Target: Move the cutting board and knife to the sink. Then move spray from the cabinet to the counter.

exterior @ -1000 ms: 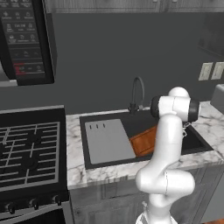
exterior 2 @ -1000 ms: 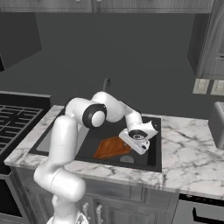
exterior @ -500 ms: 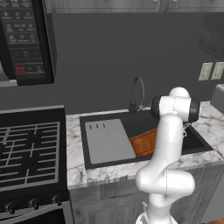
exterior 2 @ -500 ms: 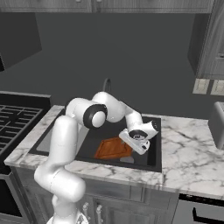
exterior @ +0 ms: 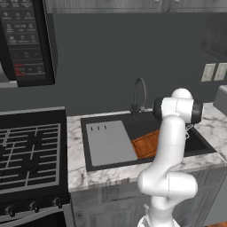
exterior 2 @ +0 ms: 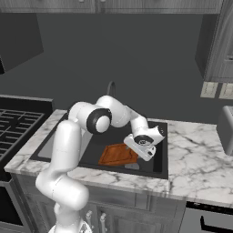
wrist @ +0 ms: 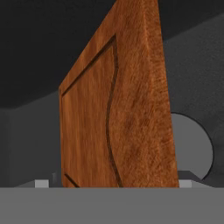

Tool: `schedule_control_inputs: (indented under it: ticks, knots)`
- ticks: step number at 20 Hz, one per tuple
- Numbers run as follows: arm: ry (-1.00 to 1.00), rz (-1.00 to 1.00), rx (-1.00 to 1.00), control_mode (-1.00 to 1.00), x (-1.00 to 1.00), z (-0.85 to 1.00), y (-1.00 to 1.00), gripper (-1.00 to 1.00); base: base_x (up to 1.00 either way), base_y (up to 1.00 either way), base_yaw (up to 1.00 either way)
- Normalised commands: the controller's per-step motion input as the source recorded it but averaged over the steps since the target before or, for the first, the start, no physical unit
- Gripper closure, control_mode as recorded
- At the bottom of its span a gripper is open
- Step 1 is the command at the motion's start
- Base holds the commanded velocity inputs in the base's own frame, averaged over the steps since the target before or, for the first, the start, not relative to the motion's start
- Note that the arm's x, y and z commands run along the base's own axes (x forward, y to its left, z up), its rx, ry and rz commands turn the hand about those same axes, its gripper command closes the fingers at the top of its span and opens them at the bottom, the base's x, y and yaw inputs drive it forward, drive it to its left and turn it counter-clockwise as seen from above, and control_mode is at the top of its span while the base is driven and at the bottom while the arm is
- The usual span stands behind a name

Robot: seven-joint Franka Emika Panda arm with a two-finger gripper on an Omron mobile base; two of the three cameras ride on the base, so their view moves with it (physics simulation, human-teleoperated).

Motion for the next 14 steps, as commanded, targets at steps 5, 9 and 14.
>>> schedule_control_inputs:
  ticks: [5, 9, 14]
  knots:
    - [0.05, -0.04, -0.16, -1.00, 0.00, 0.01, 0.00, -1.00, 0.00, 0.00, 0.00]
    - [0.08, -0.06, -0.20, -1.00, 0.00, 0.00, 0.00, -1.00, 0.00, 0.00, 0.00]
    - [0.07, -0.04, -0.17, -1.00, 0.00, 0.02, 0.00, -1.00, 0.00, 0.00, 0.00]
